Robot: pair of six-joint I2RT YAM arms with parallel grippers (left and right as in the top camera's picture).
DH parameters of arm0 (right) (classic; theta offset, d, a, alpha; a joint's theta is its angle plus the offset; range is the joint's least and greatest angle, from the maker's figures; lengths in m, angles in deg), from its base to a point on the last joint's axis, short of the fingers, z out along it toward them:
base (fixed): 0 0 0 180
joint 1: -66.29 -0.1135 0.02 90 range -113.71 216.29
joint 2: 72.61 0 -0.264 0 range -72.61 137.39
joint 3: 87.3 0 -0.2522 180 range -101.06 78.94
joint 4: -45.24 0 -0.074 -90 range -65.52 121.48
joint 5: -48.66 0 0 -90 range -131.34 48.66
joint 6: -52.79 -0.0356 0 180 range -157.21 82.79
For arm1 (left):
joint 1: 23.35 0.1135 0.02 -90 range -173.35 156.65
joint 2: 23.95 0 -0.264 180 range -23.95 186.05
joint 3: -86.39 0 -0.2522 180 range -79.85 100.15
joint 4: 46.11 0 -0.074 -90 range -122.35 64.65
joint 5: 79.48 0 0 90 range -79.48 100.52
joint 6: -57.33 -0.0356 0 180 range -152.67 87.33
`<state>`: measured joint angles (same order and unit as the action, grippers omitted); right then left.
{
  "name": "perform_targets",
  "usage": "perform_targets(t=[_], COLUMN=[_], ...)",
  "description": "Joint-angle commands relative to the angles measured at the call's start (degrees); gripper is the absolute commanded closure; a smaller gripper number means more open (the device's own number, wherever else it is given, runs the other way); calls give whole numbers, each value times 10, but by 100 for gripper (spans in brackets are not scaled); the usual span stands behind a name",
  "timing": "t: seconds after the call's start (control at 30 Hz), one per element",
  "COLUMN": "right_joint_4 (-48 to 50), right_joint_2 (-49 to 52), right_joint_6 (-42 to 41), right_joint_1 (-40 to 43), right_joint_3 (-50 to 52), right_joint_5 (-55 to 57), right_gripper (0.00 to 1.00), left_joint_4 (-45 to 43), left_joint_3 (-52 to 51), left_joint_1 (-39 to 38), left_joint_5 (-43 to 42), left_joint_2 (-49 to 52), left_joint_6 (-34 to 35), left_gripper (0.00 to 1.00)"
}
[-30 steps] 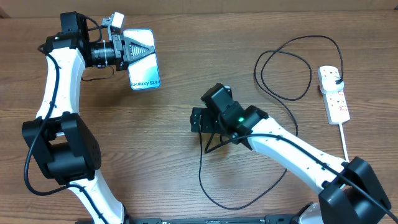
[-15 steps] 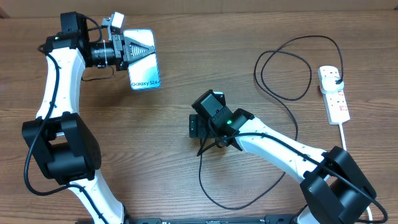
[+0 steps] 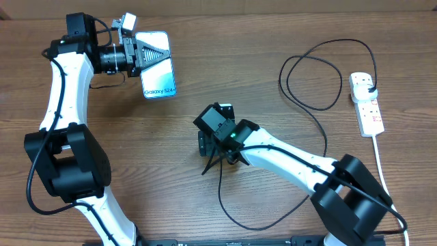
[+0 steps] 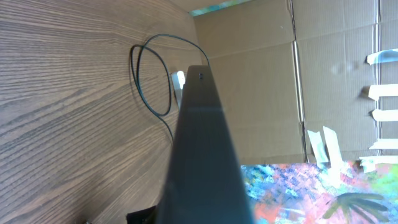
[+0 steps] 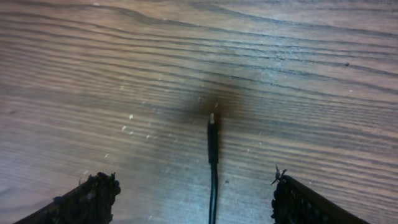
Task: Plug charger to phone and switch on socket
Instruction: 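Lower and close the right gripper on the cable near its plug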
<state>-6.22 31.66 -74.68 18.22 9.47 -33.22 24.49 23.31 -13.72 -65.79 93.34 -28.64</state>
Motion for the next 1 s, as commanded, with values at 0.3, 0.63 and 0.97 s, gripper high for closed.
perform_targets(t=[0.3,0.63,0.97], right_joint_4=[-26,-45,-47], right_joint_2=[52,81,98], right_joint_6=[16,31,39], right_joint_1=[-1,-1,-1], right_joint_3=[-41,-65,-66], right_joint_5=[23,21,13], right_gripper=[27,37,47], left_joint_4=[-5,-5,-5], left_joint_3=[1,1,1], left_joint_1=[-3,-3,-3], left_joint_5=[-12,-12,-13], left_joint_2=[-1,-1,-1], left_joint_6=[-15,-13,-13], left_gripper=[95,96,96])
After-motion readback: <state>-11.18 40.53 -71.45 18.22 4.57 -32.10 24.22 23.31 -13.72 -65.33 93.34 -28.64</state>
